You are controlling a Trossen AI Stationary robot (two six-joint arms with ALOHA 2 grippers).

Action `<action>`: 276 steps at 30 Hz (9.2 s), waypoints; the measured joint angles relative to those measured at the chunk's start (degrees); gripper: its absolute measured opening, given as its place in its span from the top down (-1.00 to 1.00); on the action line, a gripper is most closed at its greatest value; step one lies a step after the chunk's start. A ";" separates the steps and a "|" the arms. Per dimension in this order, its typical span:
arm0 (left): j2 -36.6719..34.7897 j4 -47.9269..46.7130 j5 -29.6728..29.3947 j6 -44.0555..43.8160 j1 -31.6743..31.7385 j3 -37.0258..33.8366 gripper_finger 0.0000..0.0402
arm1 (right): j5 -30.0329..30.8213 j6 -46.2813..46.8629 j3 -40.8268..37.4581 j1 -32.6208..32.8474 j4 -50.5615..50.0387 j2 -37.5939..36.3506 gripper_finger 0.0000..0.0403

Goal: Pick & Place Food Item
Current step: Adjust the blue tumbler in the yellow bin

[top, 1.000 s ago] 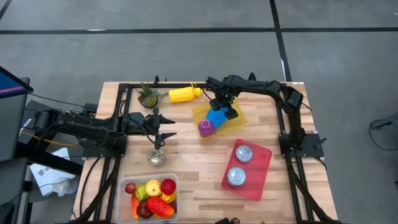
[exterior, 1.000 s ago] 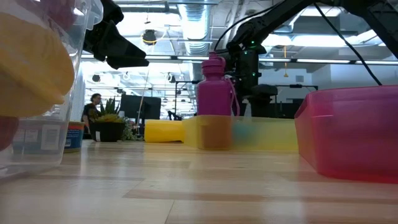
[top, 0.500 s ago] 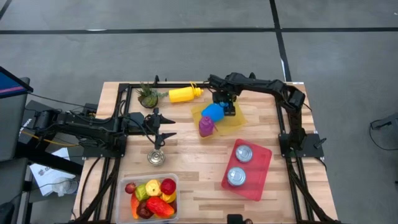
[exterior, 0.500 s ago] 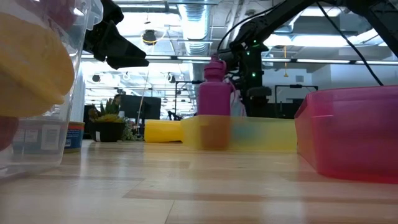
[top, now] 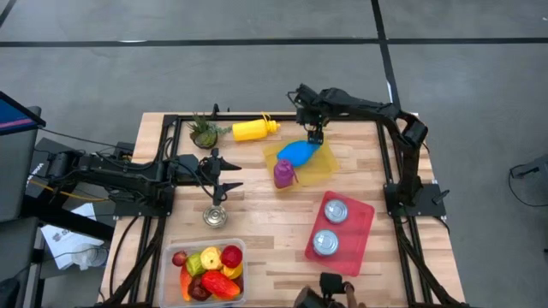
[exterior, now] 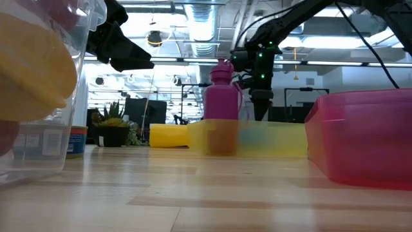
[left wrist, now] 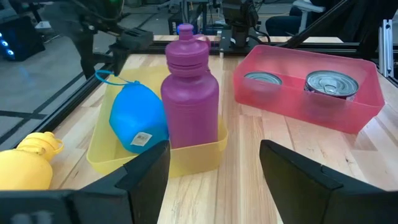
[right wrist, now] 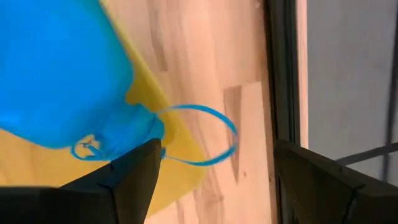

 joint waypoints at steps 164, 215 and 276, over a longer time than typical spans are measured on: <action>0.02 -1.33 -0.70 -0.90 0.02 0.02 -0.20 | 15.98 44.54 23.06 32.64 -35.73 -8.17 1.00; 0.02 -1.01 -0.64 -0.92 0.00 0.02 -0.20 | 11.32 48.92 -29.95 28.00 15.19 -44.13 1.00; 0.01 5.68 6.69 -3.08 -0.35 0.02 -0.20 | 7.43 42.62 -47.12 3.96 41.35 -53.39 1.00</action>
